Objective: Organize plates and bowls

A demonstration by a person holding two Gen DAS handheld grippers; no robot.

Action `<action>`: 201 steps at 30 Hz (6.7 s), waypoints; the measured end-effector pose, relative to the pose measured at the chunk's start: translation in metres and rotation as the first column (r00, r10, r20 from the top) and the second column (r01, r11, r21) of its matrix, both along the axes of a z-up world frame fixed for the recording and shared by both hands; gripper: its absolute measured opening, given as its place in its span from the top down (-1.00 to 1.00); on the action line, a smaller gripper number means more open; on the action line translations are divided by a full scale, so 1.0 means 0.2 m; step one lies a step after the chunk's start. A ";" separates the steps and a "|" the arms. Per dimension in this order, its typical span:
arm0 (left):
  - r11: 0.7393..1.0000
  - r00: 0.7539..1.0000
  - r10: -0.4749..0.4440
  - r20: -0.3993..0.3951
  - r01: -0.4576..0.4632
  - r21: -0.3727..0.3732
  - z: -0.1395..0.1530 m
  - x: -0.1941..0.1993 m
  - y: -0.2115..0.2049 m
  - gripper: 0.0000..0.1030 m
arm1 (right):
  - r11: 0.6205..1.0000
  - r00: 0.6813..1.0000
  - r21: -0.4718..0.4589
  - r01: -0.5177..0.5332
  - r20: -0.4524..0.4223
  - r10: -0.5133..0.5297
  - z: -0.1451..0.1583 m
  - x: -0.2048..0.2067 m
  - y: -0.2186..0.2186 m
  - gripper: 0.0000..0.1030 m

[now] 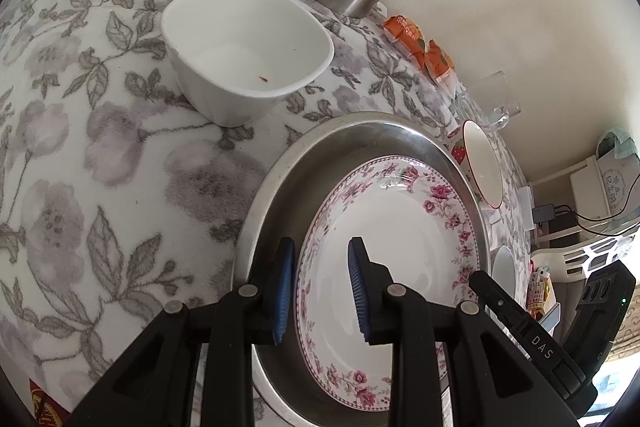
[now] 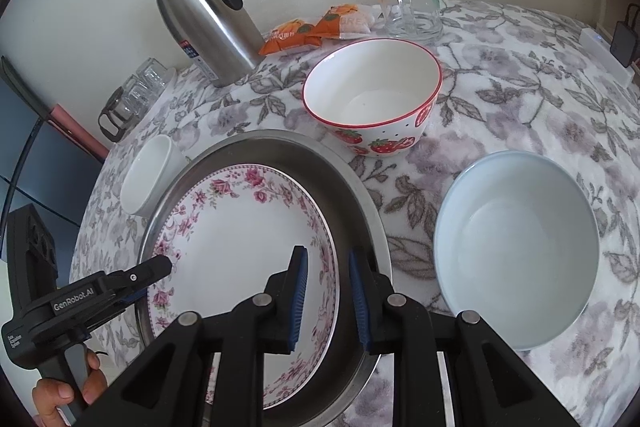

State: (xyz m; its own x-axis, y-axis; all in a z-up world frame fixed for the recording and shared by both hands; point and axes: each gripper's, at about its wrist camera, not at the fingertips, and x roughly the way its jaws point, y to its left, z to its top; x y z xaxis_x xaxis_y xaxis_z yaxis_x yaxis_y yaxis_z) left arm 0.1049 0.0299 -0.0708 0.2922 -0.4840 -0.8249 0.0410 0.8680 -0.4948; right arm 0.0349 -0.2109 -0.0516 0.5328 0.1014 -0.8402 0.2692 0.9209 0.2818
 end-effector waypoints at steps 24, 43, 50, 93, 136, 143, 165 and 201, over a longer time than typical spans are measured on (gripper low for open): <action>0.998 0.999 0.003 0.054 -0.006 0.055 0.10 -0.07 0.01 0.28 | 0.999 0.997 -0.053 -0.012 0.069 0.016 0.11 -0.05 0.01 0.51; 0.954 0.968 -0.050 0.247 -0.027 0.298 0.21 -0.11 -0.07 -0.74 | 0.996 0.993 -0.091 -0.022 0.110 0.032 0.15 -0.09 0.04 -0.47; 0.950 0.954 -0.048 0.294 -0.047 0.307 0.23 -0.11 -0.06 -0.89 | 0.996 0.992 -0.088 -0.014 0.124 0.024 0.15 -0.09 0.03 -1.00; 0.977 0.867 -0.189 0.460 0.118 0.179 0.55 0.21 -0.68 -0.97 | 0.947 0.947 -0.162 0.278 0.211 -0.242 0.31 0.08 -0.44 -0.61; 0.911 0.896 -0.400 0.196 0.365 0.189 0.10 0.50 -1.06 0.48 | 0.977 0.983 -0.107 0.186 0.016 -0.185 -0.05 0.45 -0.45 0.60; 0.918 0.897 -0.389 0.211 0.358 0.168 0.13 0.49 -1.03 0.48 | 0.976 0.985 -0.127 0.175 0.030 -0.172 0.00 0.44 -0.43 0.59; 0.910 0.849 -0.409 0.334 0.356 0.212 0.46 0.18 -0.91 0.48 | 0.974 0.979 -0.145 0.176 0.130 -0.157 0.32 0.18 -0.32 0.59; 0.919 0.835 -0.394 0.384 0.347 0.188 0.54 -0.33 -0.58 0.40 | 0.978 0.978 -0.155 0.139 0.179 -0.110 0.39 -0.34 -0.01 0.59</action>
State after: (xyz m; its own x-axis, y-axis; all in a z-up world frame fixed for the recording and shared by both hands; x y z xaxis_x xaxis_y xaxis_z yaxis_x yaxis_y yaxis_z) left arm 0.0393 -0.0868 0.0370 0.4279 -0.5400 -0.7247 0.5468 0.7931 -0.2682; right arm -0.0322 -0.2135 0.0259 0.6677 -0.1077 -0.7366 0.3462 0.9209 0.1792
